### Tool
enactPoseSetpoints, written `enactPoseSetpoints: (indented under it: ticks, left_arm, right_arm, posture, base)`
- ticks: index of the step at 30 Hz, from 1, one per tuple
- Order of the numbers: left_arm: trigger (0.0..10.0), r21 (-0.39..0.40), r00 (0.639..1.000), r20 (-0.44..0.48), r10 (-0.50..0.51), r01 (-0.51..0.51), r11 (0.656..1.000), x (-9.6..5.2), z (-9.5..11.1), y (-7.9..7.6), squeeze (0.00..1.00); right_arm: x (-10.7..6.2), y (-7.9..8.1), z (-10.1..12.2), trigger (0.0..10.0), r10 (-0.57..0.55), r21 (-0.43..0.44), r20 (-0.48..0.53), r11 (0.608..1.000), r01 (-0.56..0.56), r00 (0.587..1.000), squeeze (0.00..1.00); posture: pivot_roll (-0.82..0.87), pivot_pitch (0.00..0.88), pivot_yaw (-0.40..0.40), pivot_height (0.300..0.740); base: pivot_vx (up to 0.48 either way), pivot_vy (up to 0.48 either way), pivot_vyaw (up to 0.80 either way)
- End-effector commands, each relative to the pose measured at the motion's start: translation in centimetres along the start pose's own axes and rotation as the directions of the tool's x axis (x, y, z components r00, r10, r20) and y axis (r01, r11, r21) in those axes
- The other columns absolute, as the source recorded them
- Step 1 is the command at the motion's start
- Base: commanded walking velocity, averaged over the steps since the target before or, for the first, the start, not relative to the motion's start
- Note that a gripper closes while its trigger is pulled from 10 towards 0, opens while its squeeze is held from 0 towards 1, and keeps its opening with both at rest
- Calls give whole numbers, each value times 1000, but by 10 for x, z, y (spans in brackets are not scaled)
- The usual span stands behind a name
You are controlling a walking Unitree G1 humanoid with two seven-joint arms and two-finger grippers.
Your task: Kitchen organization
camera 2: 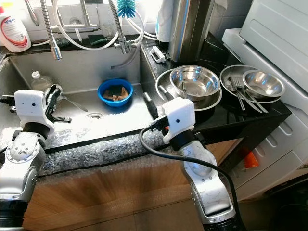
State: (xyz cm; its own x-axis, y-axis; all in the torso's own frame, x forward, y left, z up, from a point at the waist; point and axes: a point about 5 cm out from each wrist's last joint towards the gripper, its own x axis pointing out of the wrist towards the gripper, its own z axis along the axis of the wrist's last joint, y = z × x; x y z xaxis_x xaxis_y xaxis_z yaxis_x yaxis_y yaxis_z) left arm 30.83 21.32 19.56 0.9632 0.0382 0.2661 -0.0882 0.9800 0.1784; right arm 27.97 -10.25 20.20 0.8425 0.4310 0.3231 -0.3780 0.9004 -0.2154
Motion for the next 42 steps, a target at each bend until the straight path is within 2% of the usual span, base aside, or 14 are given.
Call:
enactPoseSetpoints:
  ticks: [1,13,14,16,18,30,31,32,33,36,42]
  left_arm:
    - [10000,-4,999,-39,-15,15,1000,-1,-7,-3,1000]
    - [10000,-46,999,-41,-1,-1,999,-3,-7,-4,1000]
    - [10000,-54,1000,-17,5,-6,999,-3,-4,-6,0]
    - [10000,-84,1000,13,11,-10,996,-2,2,-7,0]
    - [10000,-92,1000,9,13,-12,996,-2,1,-8,0]
    - [10000,-94,1000,8,19,-18,995,-3,0,-9,0]
    - [10000,-96,1000,9,19,-18,995,-3,0,-9,0]
    - [10000,-98,1000,11,25,-23,995,-4,0,-9,0]
    - [10000,-100,1000,12,28,-27,995,-4,0,-9,0]
    - [10000,-104,999,15,33,-31,994,-5,0,-10,0]
    - [10000,-107,999,14,32,-31,994,-4,0,-11,0]
  right_arm:
    - [0,-1,-1,10000,-4,-9,2,1000,4,1000,0]
    - [2,-4,-2,10000,-38,-19,6,999,38,999,0]
    - [2,-6,-2,10000,-51,-33,2,998,51,999,0]
    - [2,-9,-4,10000,-69,-68,-7,995,68,998,0]
    - [3,-9,-4,10000,-77,-63,-6,995,77,997,0]
    - [6,-9,0,10000,-79,-61,13,995,80,997,0]
    - [6,-9,0,10000,-79,-58,17,995,79,997,416]
    - [6,-12,6,10000,-120,-99,50,987,124,992,51]
    - [6,-15,11,10000,-157,-136,79,977,166,984,0]
    - [3,-18,18,10000,-221,-196,126,950,243,967,0]
    - [2,-16,17,10000,-220,-188,117,953,239,968,0]
  posture:
    - [65,96,-21,740]
    - [63,80,-28,740]
    - [63,77,-28,740]
    - [62,76,-29,740]
    - [62,72,-31,740]
    - [59,73,-32,740]
    - [61,78,-35,740]
    - [62,95,-38,740]
    - [62,96,-38,740]
    - [60,98,-37,740]
    - [57,100,-36,740]
  base:
    - [0,0,0]
    - [0,0,0]
    - [0,0,0]
    - [0,0,0]
    - [0,0,0]
    - [0,0,0]
    - [0,0,0]
    - [0,0,0]
    - [0,0,0]
    - [0,0,0]
    - [0,0,0]
